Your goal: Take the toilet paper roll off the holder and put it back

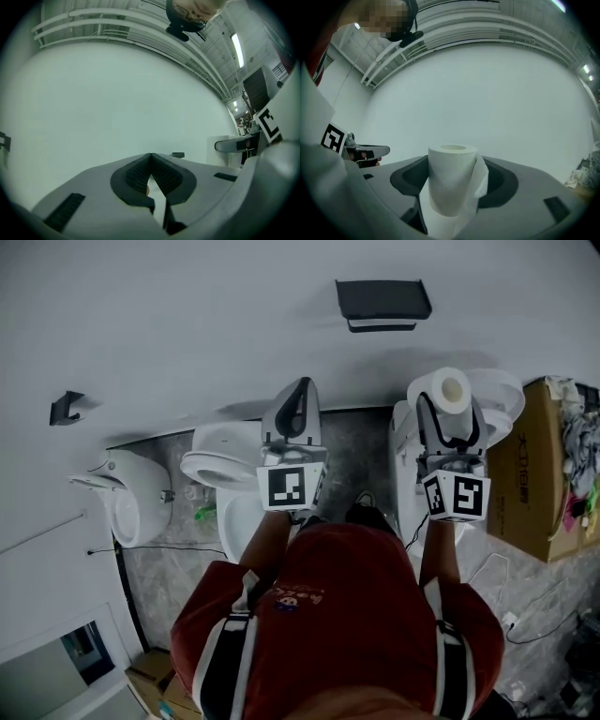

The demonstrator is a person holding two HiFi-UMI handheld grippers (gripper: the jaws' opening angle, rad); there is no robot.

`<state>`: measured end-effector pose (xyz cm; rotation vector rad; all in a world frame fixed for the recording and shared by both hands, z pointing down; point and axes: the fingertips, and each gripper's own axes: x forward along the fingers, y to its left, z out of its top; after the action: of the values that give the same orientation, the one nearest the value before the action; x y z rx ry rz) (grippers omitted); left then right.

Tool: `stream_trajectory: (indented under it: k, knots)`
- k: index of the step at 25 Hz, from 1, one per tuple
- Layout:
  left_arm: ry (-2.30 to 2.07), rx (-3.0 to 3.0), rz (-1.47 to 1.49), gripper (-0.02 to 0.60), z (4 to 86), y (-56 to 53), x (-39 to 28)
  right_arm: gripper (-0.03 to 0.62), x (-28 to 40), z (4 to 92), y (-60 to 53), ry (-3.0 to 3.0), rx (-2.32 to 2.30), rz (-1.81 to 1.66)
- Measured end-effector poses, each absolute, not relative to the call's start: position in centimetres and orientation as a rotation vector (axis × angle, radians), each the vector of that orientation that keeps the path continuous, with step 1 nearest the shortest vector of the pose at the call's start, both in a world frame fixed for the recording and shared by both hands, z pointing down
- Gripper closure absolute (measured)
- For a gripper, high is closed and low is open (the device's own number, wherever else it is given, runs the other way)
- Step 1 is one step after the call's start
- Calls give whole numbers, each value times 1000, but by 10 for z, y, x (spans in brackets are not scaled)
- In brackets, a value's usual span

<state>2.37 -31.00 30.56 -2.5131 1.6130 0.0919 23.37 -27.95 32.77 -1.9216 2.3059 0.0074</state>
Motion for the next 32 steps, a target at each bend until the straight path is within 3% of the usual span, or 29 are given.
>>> stream_trajectory:
  k: [10, 32]
  knots:
    - [1710, -2445, 72, 568, 311, -322, 58, 281, 275, 333, -303, 2353, -1852, -7]
    - [1695, -2510, 69, 568, 335, -359, 66, 281, 263, 336, -342, 2414, -1820, 1]
